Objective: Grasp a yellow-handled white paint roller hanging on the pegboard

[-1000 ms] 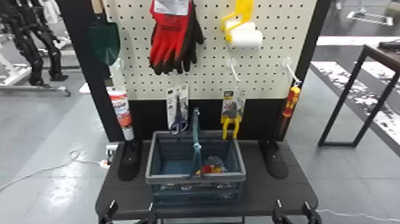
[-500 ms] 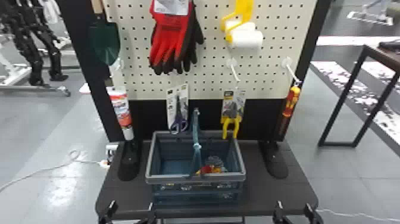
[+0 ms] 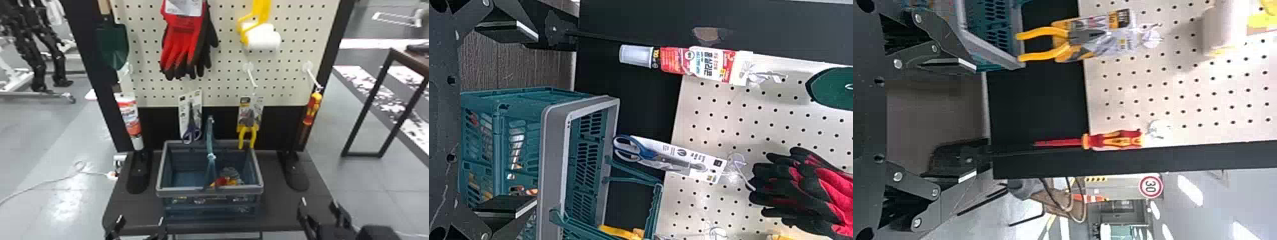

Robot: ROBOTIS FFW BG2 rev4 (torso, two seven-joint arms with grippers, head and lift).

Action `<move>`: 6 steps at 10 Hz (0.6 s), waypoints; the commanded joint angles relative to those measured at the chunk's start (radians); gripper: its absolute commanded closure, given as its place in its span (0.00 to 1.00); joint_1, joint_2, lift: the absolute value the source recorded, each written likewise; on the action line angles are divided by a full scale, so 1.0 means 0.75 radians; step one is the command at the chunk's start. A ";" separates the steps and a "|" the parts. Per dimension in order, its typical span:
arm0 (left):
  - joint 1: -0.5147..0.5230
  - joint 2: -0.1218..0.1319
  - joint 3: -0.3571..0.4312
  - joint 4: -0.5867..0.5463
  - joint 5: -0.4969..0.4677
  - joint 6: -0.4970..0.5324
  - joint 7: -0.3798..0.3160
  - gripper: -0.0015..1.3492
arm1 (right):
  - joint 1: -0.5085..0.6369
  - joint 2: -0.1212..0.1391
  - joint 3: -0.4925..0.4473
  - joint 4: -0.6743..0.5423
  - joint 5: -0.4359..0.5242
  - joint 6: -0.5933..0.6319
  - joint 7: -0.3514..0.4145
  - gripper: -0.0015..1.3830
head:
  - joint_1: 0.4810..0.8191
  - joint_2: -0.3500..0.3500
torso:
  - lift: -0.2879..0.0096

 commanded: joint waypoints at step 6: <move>-0.031 0.006 -0.021 0.001 -0.008 0.034 0.000 0.11 | -0.402 -0.001 -0.289 -0.346 0.182 0.566 0.432 0.38 | 0.20 0.50 | 0.63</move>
